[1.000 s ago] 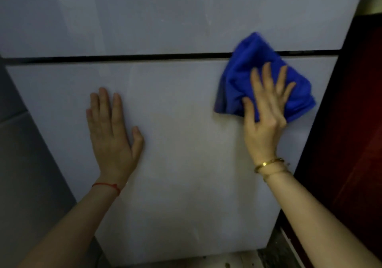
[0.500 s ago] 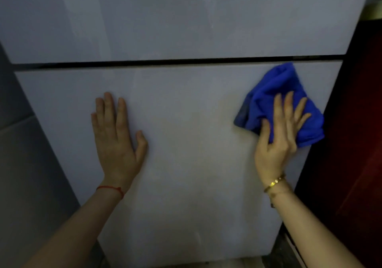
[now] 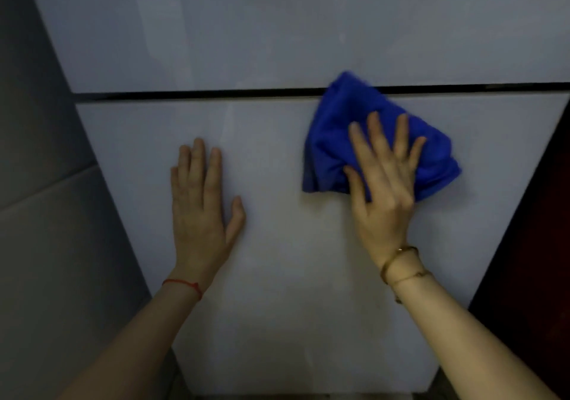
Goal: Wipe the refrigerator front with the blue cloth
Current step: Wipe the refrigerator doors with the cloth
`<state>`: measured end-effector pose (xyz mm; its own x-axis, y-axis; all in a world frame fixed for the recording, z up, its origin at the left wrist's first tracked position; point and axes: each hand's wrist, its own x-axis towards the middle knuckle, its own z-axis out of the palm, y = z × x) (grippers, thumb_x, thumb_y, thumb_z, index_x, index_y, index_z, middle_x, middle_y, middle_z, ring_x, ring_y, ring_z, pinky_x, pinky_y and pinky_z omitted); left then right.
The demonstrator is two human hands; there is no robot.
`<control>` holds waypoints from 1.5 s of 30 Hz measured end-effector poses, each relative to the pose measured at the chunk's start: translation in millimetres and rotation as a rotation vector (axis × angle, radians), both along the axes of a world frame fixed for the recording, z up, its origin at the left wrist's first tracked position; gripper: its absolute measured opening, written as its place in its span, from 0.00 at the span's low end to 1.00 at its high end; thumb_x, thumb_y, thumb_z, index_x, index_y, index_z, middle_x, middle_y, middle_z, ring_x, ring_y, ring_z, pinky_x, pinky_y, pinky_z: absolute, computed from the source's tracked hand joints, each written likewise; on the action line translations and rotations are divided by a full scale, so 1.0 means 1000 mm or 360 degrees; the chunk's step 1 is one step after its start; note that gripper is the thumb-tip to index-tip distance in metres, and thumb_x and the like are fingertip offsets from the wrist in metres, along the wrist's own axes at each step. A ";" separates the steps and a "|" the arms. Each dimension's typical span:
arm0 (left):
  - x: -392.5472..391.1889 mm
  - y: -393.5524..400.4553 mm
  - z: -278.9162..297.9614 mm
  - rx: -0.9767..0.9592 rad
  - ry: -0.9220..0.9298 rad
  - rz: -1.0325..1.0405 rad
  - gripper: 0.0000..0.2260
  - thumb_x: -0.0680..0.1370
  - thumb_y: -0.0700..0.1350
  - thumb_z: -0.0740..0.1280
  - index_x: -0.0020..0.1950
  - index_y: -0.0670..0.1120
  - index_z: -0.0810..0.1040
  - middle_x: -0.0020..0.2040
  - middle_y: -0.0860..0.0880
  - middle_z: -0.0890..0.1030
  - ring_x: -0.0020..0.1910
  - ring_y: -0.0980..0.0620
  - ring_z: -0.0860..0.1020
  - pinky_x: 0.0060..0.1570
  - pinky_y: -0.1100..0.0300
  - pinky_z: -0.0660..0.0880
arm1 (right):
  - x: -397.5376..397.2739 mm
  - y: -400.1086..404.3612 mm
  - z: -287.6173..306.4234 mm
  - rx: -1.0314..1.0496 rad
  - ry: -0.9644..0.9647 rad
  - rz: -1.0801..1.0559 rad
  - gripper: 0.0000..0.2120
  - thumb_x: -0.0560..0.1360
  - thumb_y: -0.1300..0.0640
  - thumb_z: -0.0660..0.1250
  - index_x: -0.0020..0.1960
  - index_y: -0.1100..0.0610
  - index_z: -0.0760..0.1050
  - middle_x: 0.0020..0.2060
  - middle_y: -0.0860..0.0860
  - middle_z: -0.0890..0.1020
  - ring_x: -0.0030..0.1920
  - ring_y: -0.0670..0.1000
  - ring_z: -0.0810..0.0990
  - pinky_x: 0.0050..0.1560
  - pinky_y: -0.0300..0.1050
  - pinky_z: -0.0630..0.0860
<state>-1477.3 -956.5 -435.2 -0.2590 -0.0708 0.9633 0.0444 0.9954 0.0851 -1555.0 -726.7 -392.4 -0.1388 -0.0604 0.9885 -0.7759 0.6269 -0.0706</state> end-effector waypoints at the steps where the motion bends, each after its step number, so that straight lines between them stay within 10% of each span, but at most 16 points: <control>1: 0.003 -0.005 -0.003 0.0031 -0.0018 0.0003 0.30 0.79 0.46 0.61 0.78 0.39 0.54 0.79 0.37 0.55 0.80 0.46 0.46 0.80 0.52 0.42 | 0.000 -0.008 -0.007 0.0200 0.0077 -0.0038 0.21 0.80 0.59 0.59 0.73 0.55 0.63 0.73 0.49 0.61 0.77 0.53 0.51 0.78 0.51 0.42; 8: 0.021 -0.038 -0.033 0.0140 -0.0059 0.0113 0.29 0.80 0.48 0.59 0.78 0.39 0.55 0.79 0.37 0.55 0.80 0.45 0.47 0.80 0.50 0.47 | 0.000 0.027 -0.175 0.1475 0.0290 -0.0052 0.21 0.84 0.59 0.47 0.76 0.54 0.58 0.78 0.47 0.53 0.78 0.49 0.50 0.79 0.45 0.45; 17: 0.026 -0.047 -0.038 0.0121 -0.0171 0.0111 0.30 0.80 0.49 0.59 0.79 0.41 0.52 0.80 0.40 0.53 0.81 0.47 0.44 0.81 0.52 0.45 | 0.012 -0.016 -0.058 0.0562 0.0068 -0.0187 0.22 0.82 0.58 0.52 0.75 0.47 0.58 0.77 0.41 0.51 0.78 0.50 0.48 0.78 0.49 0.43; 25: 0.035 -0.047 -0.035 0.0095 -0.0220 0.0118 0.29 0.81 0.50 0.58 0.79 0.40 0.53 0.80 0.42 0.52 0.81 0.46 0.46 0.81 0.53 0.46 | 0.013 0.011 -0.173 0.1423 0.0196 -0.0134 0.22 0.84 0.57 0.44 0.77 0.53 0.52 0.77 0.45 0.54 0.78 0.49 0.48 0.79 0.46 0.43; 34: 0.033 -0.044 -0.036 0.0107 -0.0222 0.0110 0.29 0.81 0.48 0.58 0.79 0.39 0.54 0.80 0.40 0.53 0.81 0.46 0.46 0.81 0.52 0.46 | 0.012 -0.021 0.001 -0.0053 -0.0046 -0.0073 0.19 0.81 0.57 0.60 0.71 0.57 0.66 0.72 0.52 0.65 0.76 0.58 0.55 0.78 0.53 0.43; 45: 0.043 -0.045 -0.069 0.0249 -0.0307 0.0056 0.29 0.82 0.48 0.58 0.79 0.39 0.53 0.80 0.45 0.49 0.81 0.48 0.45 0.81 0.52 0.46 | 0.013 -0.011 -0.166 0.1450 0.0307 0.0034 0.23 0.80 0.63 0.57 0.74 0.55 0.60 0.75 0.49 0.61 0.78 0.52 0.52 0.79 0.47 0.50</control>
